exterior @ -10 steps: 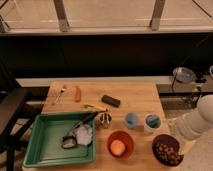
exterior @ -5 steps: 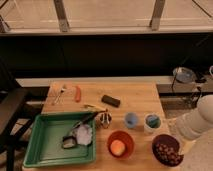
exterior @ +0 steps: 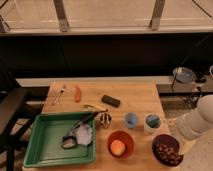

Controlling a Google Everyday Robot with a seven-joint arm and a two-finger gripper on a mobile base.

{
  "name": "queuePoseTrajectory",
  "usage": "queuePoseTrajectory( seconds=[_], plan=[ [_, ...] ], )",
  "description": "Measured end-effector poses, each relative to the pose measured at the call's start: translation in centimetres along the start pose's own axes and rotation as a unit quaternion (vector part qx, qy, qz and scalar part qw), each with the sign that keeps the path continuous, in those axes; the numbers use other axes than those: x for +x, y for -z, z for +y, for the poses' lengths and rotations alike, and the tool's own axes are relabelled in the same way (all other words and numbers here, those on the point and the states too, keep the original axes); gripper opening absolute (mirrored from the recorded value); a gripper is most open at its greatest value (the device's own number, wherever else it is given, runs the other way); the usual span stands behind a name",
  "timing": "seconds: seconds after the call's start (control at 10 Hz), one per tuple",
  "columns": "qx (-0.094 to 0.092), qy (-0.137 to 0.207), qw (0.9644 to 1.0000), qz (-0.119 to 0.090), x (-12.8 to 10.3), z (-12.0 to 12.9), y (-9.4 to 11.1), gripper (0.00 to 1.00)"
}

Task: Place pepper in plastic cup

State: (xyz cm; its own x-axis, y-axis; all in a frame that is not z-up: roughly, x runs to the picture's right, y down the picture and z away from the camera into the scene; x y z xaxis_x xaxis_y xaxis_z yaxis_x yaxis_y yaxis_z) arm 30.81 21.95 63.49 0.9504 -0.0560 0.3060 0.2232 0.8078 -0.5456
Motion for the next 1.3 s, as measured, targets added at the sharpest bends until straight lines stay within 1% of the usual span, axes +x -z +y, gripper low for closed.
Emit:
queuePoseTrajectory(
  seconds=[0.5, 0.6, 0.7, 0.8, 0.9, 1.0, 1.1, 1.2, 1.3],
  plan=[
    [0.000, 0.000, 1.0000, 0.000, 0.0, 0.0, 0.0, 0.80],
    [0.000, 0.005, 1.0000, 0.006, 0.0, 0.0, 0.3, 0.80],
    [0.003, 0.021, 0.9996, 0.019, 0.0, -0.6, 1.0, 0.80],
    [0.006, 0.054, 0.9979, 0.035, -0.4, -2.2, 2.1, 0.80],
    [0.005, 0.082, 0.9955, 0.047, -1.0, -3.7, 3.0, 0.80],
    [0.006, 0.121, 0.9905, 0.064, -2.0, -6.3, 4.0, 0.80],
    [0.006, 0.158, 0.9845, 0.076, -3.4, -8.7, 4.7, 0.80],
    [0.005, 0.193, 0.9774, 0.086, -5.3, -10.8, 5.0, 0.80],
    [0.006, 0.224, 0.9704, 0.089, -7.4, -12.3, 4.9, 0.80]
  ],
)
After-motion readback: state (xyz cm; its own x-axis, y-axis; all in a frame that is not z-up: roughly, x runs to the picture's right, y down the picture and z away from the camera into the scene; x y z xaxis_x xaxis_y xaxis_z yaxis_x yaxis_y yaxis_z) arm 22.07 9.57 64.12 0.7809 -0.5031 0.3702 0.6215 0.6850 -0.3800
